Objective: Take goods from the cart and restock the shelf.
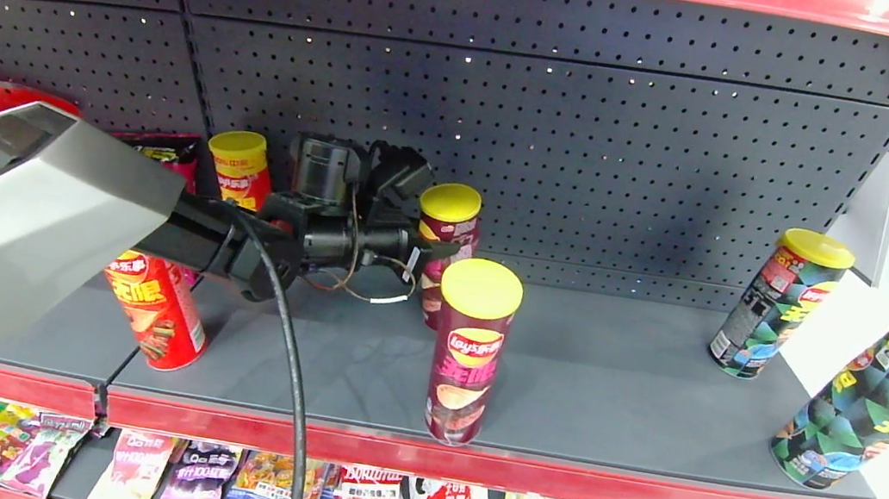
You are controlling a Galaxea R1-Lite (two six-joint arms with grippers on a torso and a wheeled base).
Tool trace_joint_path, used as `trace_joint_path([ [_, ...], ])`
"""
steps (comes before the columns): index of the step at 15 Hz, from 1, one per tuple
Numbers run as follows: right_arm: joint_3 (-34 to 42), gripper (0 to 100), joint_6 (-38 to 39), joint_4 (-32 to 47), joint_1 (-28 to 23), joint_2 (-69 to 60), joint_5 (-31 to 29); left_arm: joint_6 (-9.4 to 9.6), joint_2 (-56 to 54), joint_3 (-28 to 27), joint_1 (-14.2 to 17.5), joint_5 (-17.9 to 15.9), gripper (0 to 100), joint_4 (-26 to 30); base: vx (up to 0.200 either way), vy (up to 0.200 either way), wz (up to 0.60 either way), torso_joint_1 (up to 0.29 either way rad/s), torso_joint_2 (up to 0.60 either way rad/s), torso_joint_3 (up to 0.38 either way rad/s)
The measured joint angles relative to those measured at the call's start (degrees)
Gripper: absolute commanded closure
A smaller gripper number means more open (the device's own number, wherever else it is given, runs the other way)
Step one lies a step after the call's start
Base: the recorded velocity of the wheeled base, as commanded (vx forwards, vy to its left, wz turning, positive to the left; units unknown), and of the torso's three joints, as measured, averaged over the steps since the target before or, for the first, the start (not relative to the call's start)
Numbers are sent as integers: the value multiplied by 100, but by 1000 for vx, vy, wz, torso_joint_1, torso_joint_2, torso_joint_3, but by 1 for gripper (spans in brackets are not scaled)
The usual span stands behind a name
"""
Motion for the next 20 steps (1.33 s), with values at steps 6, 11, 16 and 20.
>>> trace_joint_path([
  [6, 0, 0, 5, 0, 0, 0, 0, 129, 15, -149, -2, -46, 100, 345, 0, 0, 0, 0, 0, 0],
  [11, 0, 0, 5, 0, 0, 0, 0, 156, 74, -165, -11, -156, 100, 354, 0, 0, 0, 0, 0, 0],
  [16, 0, 0, 5, 0, 5, 0, 1, 161, 130, -165, -15, -158, 100, 323, 0, 0, 0, 0, 0, 0],
  [20, 0, 0, 5, 0, 0, 0, 1, 156, 163, -165, 29, -161, 100, 325, 0, 0, 0, 0, 0, 0],
])
